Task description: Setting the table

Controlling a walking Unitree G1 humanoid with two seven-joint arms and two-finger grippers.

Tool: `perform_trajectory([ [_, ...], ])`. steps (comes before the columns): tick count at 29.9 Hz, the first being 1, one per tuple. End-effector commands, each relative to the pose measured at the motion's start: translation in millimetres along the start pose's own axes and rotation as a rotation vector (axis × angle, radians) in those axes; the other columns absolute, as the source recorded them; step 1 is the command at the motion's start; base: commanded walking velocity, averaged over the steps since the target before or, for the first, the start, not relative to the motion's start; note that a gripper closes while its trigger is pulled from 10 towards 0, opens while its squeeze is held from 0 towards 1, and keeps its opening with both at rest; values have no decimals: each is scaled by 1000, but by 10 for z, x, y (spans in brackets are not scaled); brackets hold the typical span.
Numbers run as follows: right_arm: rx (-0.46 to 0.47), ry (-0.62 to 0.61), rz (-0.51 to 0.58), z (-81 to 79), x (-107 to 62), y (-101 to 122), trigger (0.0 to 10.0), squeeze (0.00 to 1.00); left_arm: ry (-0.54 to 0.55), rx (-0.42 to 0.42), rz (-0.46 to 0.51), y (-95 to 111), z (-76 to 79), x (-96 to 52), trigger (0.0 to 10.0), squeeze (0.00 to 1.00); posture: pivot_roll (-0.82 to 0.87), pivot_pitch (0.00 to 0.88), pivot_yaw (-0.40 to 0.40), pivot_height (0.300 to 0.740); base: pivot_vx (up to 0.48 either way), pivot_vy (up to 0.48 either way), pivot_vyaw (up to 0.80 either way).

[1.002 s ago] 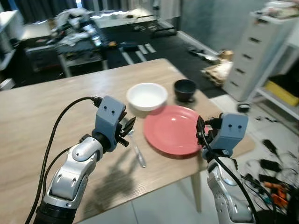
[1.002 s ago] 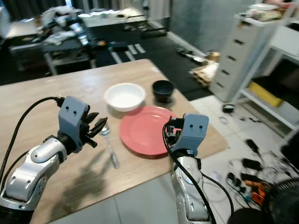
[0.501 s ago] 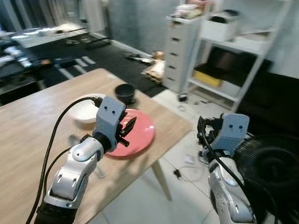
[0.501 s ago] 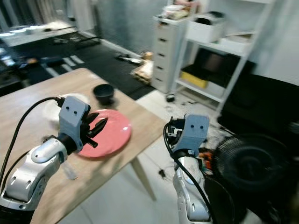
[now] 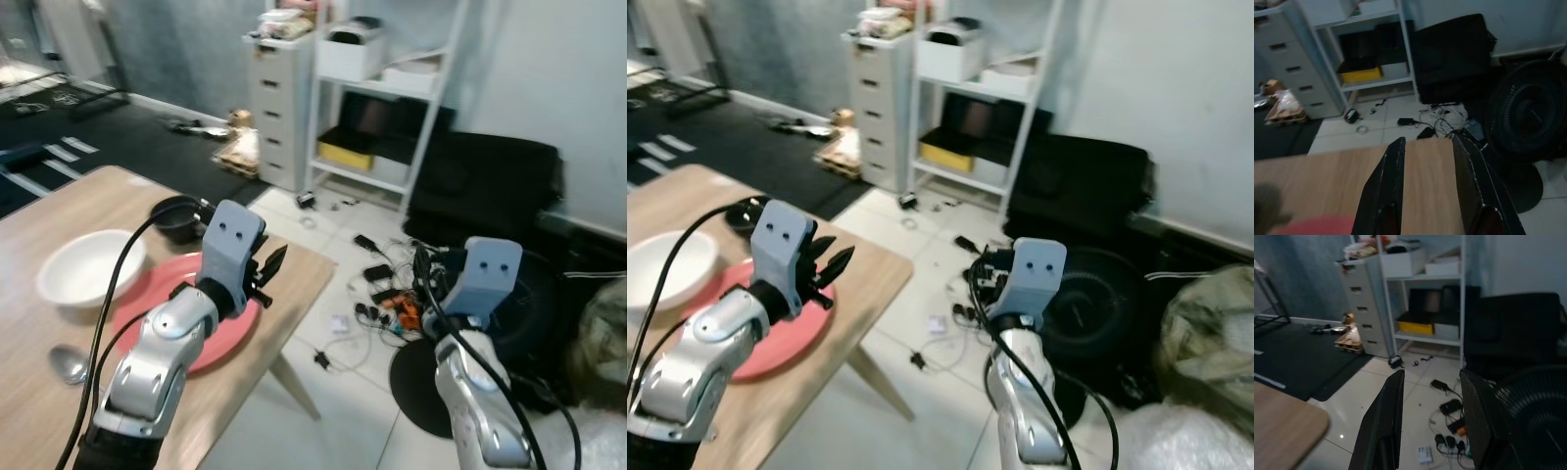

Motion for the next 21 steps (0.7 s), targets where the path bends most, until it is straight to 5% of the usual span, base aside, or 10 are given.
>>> perform_trajectory([
  [1, 3, -1, -23, 13, -15, -51, 10000, 0, 0, 1, -10, -37, -2, -10, 10000, 0, 88, 106, 131, 740, 0, 0, -781],
  [21, -1, 3, -20, 11, -6, -46, 10000, 0, -2, -1, -7, -39, 2, -3, 10000, 0, 84, 101, 130, 740, 0, 0, -781],
])
Point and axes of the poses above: a point about 5 cm out from each wrist's last joint towards the gripper, its own x axis pointing out of the wrist towards the gripper, its own y axis along the axis of the wrist's last joint, z = x × y, the point moved 3 cm from there along x, pointing out of the wrist towards the gripper, and after that the axes turned 10 degrees about -x, right-handed, at the moved point
